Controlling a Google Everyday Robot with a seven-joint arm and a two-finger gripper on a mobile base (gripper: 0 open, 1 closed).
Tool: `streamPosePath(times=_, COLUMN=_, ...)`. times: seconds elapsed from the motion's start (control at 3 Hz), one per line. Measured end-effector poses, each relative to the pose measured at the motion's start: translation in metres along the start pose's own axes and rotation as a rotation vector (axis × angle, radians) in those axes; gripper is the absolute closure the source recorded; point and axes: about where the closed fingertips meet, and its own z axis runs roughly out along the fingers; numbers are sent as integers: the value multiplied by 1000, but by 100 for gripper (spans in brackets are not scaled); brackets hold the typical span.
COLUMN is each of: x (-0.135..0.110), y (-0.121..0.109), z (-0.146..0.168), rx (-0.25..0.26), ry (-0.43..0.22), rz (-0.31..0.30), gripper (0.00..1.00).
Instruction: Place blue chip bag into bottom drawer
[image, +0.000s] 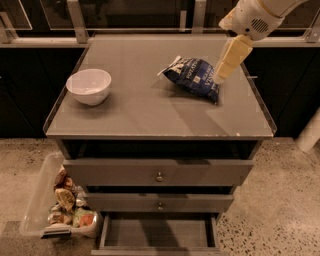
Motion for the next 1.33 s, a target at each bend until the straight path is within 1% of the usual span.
streamPosePath(times=0.33, x=9, y=-21, z=24, rx=-21, ry=-42, rz=44, gripper=0)
streamPosePath(times=0.67, x=19, y=-30, z=57, rx=-69, ry=-54, rz=85, gripper=0)
streamPosePath(times=1.0, x=29, y=-34, z=88, rx=-118, ry=-54, rz=120, gripper=0)
streamPosePath(times=1.33, x=34, y=-36, z=111, rx=-155, ry=-54, rz=136, gripper=0)
